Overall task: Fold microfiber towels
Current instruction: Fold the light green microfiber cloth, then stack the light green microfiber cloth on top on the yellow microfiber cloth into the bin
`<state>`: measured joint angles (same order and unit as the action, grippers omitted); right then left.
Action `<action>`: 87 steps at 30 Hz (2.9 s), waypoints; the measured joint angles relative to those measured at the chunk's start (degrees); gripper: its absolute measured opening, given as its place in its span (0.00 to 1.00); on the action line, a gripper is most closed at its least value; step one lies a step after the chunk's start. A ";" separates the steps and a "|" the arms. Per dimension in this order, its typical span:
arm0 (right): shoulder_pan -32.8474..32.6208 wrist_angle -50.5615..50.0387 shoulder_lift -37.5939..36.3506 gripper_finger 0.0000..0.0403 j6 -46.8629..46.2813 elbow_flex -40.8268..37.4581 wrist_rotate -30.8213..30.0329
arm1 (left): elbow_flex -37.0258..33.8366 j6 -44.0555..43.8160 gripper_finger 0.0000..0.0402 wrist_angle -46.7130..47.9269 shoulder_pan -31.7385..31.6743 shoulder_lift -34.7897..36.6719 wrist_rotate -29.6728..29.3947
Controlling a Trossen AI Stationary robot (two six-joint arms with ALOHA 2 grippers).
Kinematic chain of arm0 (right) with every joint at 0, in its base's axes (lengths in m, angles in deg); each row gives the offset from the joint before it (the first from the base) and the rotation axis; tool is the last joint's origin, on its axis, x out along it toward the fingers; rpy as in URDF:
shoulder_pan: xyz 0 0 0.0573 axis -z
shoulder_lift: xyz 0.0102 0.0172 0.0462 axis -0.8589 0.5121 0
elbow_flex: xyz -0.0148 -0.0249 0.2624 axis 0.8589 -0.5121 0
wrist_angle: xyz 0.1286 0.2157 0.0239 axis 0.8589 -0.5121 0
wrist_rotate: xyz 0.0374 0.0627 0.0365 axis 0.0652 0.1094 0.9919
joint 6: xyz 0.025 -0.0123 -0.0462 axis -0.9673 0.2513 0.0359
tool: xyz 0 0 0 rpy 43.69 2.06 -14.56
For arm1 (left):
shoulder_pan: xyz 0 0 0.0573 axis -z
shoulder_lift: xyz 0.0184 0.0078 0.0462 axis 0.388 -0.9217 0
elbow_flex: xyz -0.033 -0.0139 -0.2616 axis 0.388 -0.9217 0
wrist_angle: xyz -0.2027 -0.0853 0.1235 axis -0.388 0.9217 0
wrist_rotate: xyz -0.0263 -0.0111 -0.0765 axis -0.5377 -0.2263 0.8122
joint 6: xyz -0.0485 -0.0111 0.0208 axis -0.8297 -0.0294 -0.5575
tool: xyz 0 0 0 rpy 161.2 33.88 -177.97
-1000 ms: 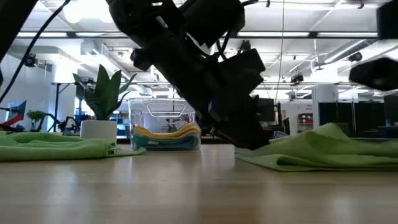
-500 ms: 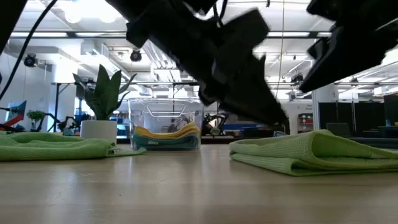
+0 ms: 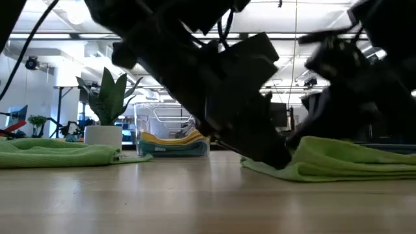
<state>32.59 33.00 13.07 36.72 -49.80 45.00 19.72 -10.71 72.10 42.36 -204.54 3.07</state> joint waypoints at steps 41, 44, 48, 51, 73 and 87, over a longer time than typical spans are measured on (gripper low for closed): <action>-5.50 0.54 4.48 0.02 -0.01 1.27 11.72 | -3.79 -12.24 0.40 4.66 6.29 6.27 4.30; -4.94 -2.93 -0.71 0.02 2.29 1.11 11.68 | -2.61 -11.87 0.40 5.17 6.16 8.28 2.41; -5.05 -4.80 -8.36 0.03 2.50 1.54 12.19 | -3.06 -12.40 0.40 12.19 3.47 13.54 -5.17; -5.42 -8.63 -11.30 0.04 0.21 1.57 12.17 | -4.13 -17.87 0.40 17.41 -0.30 17.12 -6.01; -2.55 -22.25 -18.49 0.33 -5.52 1.77 8.95 | 19.64 -25.42 0.34 46.97 -10.85 3.81 9.72; -2.37 -27.58 -19.05 0.48 -6.96 1.88 9.56 | 30.38 -26.93 0.33 50.79 -12.42 -8.14 15.68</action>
<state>30.23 5.42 -5.98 29.75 -47.92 54.55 50.10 -37.64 122.89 29.94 -212.67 18.75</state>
